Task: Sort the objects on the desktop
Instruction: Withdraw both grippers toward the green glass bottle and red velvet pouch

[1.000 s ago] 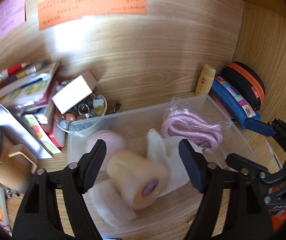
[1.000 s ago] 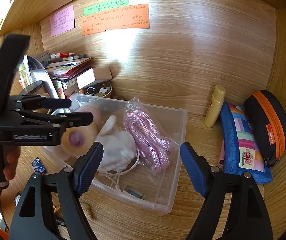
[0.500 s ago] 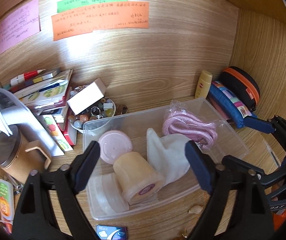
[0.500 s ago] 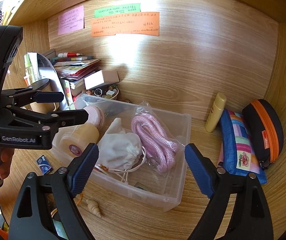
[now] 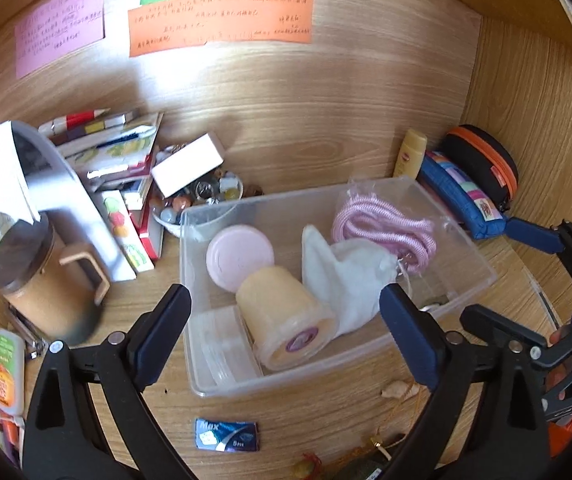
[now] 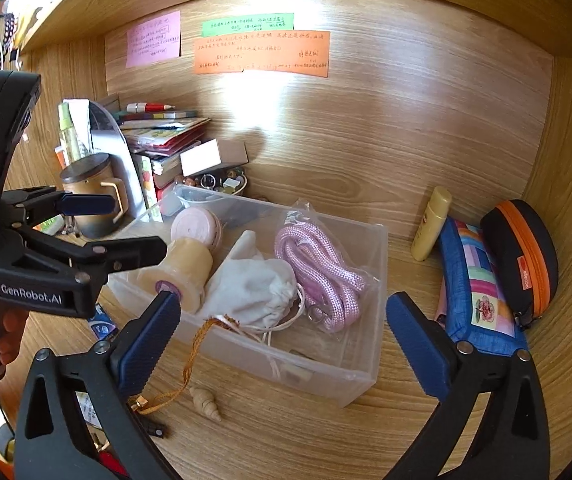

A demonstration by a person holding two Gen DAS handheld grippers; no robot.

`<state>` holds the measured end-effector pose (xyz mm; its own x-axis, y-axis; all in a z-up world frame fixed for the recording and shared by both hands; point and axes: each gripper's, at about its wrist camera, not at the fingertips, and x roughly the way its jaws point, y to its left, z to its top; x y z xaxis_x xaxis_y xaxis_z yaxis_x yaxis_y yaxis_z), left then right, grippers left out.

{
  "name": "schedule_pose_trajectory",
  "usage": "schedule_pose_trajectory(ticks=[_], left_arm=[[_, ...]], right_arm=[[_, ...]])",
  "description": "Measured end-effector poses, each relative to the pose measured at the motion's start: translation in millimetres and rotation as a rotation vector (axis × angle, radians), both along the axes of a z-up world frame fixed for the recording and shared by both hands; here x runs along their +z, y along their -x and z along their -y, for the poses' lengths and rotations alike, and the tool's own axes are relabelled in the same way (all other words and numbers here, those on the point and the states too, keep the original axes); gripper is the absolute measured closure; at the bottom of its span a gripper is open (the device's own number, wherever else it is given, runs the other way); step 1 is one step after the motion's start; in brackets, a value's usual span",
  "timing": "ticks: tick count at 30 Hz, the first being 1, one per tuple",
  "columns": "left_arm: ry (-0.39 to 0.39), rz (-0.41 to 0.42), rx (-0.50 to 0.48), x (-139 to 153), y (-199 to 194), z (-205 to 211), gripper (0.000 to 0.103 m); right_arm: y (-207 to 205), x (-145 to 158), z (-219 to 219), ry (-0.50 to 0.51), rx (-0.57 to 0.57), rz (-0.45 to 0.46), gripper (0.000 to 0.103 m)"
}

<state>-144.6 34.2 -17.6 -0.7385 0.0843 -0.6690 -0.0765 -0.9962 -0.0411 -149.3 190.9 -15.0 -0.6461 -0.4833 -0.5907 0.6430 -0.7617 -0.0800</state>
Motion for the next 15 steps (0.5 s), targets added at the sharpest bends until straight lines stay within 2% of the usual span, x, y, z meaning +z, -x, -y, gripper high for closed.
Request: schedule_pose_trajectory(ticks=[10,15], left_arm=[[-0.003,-0.052,0.049,12.5,-34.9,24.1,0.003],[0.035,-0.05,0.078,4.9,-58.5,32.4,0.003]], right_arm=[[-22.8,8.0,-6.8,0.006,-0.001,-0.027,0.0],[-36.1,-0.8,-10.6,-0.008,-0.004,-0.008,0.0]])
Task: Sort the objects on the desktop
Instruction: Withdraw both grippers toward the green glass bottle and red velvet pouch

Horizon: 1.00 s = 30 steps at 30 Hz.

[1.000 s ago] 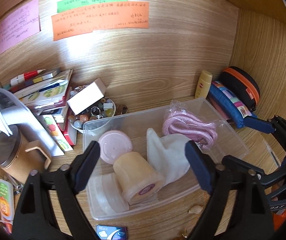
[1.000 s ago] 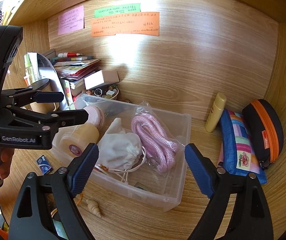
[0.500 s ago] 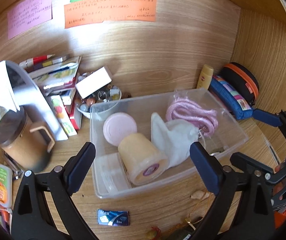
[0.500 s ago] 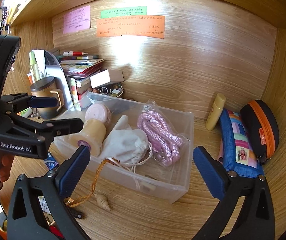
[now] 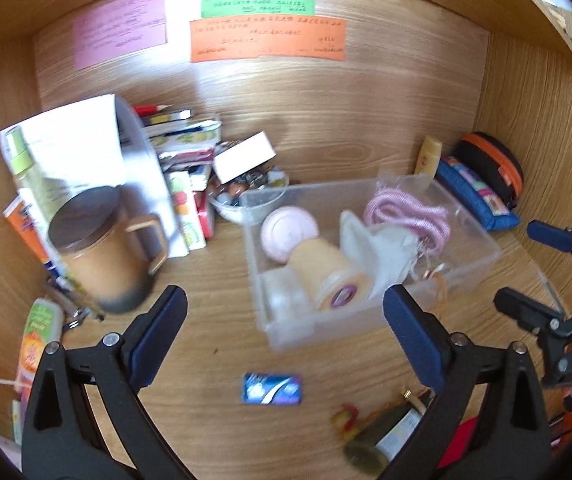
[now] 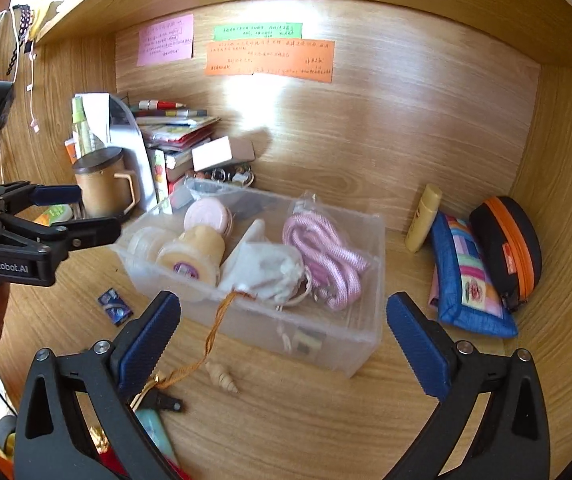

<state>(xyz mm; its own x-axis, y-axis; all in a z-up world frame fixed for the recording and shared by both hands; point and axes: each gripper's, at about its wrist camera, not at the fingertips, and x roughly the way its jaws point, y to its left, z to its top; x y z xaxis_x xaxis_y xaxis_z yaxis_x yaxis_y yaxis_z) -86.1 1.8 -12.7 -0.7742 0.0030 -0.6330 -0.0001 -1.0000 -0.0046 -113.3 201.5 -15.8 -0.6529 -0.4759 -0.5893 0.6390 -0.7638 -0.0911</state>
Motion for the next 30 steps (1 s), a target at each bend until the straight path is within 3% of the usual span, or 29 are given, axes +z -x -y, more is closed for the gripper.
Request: schedule_pose_trajectory(ticks=[22,30], left_arm=[[-0.101,0.113,0.002,-56.1,-61.8,-10.5,0.003],[-0.095,0.128,0.011,-66.5,-77.5,-13.7,0.003]], right_arm=[[-65.5,-62.1,-8.7,0.011,0.068,0.18,0.0],[-91.3,-79.9,0.1,-0.002,0.129,0.225,0.0]])
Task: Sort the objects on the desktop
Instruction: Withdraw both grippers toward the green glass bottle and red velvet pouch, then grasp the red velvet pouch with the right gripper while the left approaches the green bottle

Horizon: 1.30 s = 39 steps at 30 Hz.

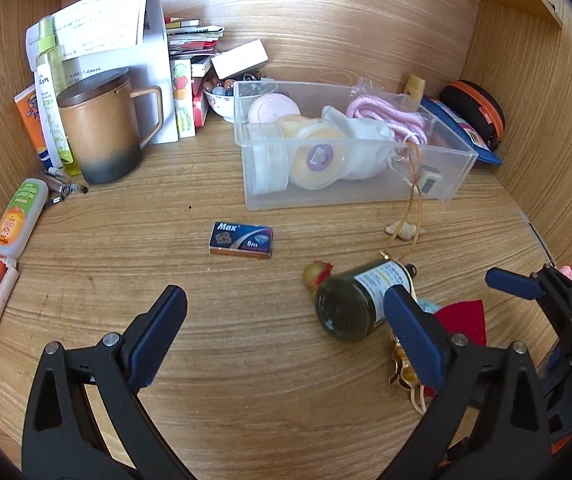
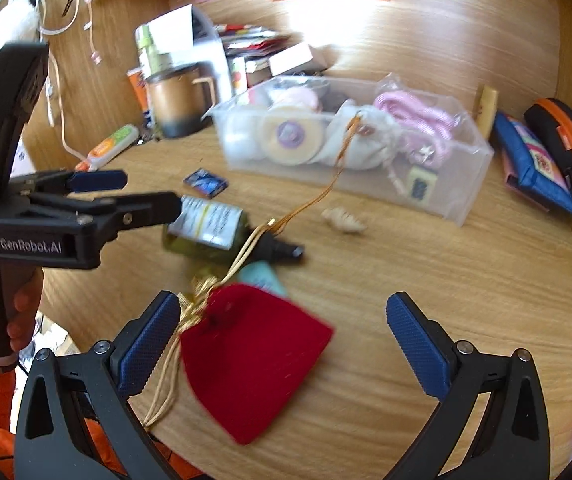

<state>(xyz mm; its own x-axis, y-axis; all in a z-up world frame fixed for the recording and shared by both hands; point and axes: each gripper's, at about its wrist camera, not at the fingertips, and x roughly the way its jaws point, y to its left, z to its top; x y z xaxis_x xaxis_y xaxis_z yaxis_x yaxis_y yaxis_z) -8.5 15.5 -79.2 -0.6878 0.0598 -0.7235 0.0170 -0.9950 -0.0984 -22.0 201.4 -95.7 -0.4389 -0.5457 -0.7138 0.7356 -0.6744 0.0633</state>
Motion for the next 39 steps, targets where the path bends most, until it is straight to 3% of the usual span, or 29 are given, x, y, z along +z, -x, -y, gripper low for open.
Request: schedule_pose_trajectory(ticks=[10,17,22,24,27,35,39], left_arm=[[-0.035,0.049,-0.001,-18.0,-11.5,3.1,0.003],[-0.051,0.06,-0.001,-21.2,-11.2,2.7,0.003],[-0.056,0.078,0.003,-25.4,-8.8,-0.5,0.003],[-0.056,0.086,-0.002,-27.4,-8.4,-2.7,0.003],[-0.048,0.098,-0.008,-31.9,-8.0,-7.0,0.003],[-0.02,0.098,-0.021,-31.6,-3.6,-19.3,0.003],[0.028,0.048,-0.016,-23.5,1.9,-24.6,0.003]], right_arm=[[-6.6,-20.1,6.8,-0.006,0.006,0.049,0.0],[-12.8,-21.8,3.2,-0.006,-0.003,-0.018,0.0],[-16.6,-21.6,1.7,-0.025,0.008,-0.073,0.014],[-15.5,-19.7,-1.6,-0.014,0.011,-0.075,0.03],[-11.7,-18.3,-5.4,-0.005,0.009,-0.078,0.044],[2.7,-15.4,-19.3,0.065,-0.003,-0.019,0.06],[10.6,-13.3,-26.9,0.096,-0.031,-0.009,0.066]])
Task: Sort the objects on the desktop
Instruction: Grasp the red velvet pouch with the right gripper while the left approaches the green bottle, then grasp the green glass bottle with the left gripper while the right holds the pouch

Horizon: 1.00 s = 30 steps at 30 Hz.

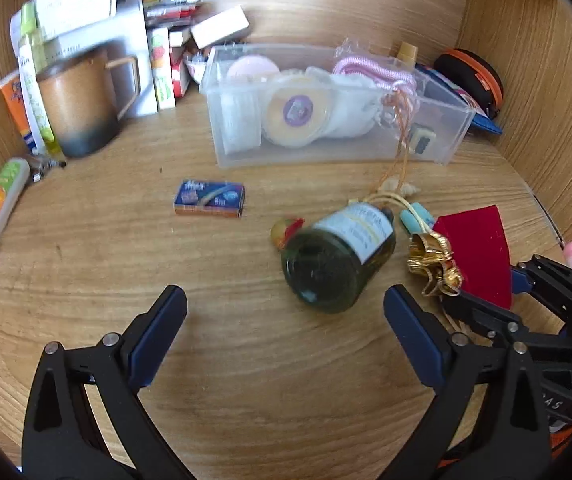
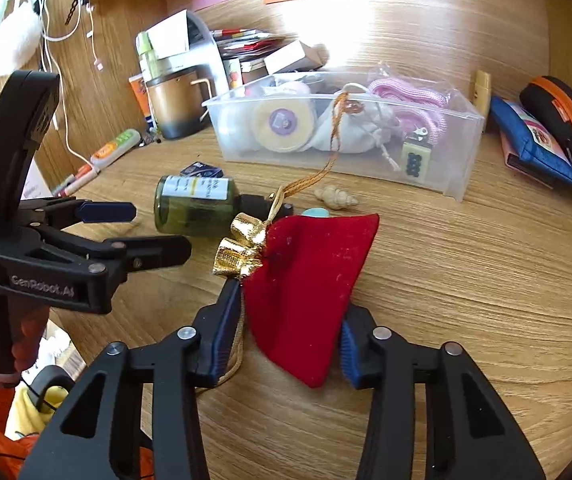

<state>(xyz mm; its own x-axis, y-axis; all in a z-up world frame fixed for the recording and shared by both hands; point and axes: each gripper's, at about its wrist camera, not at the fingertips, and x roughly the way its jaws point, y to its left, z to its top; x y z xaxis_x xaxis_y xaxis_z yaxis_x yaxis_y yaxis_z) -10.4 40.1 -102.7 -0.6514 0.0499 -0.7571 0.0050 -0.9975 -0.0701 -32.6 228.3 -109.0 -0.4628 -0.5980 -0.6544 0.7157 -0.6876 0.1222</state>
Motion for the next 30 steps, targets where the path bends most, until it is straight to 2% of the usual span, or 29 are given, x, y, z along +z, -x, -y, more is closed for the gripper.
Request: schedule_pose_trajectory(ticks=[3,10,14,20,24,26,30], left_arm=[[0.047,-0.039,-0.008,6.1,4.3,-7.0,0.003],[0.101,-0.071,-0.046,7.7,16.4,-27.8,0.003],[0.093,-0.067,-0.049,5.7,21.0,-32.4,0.003],[0.094,-0.027,-0.062,-2.8,28.5,-37.2,0.025],[0.083,-0.007,-0.065,-8.7,31.9,-37.5,0.036],[0.071,0.002,-0.069,-10.4,33.4,-37.2,0.041],[0.048,0.002,-0.064,-9.5,35.3,-36.5,0.041]], right_arm=[[6.9,4.1,-9.7,0.01,-0.029,-0.004,0.069],[19.7,12.1,-26.4,0.016,-0.067,-0.006,0.073],[24.3,15.3,-29.4,0.018,-0.063,-0.006,0.077],[22.0,18.6,-26.0,0.009,-0.044,-0.044,0.081],[23.3,16.5,-23.2,0.011,-0.03,-0.032,0.083],[23.7,16.2,-22.5,0.013,-0.025,-0.026,0.084],[23.9,18.7,-22.0,0.02,-0.013,-0.015,0.084]])
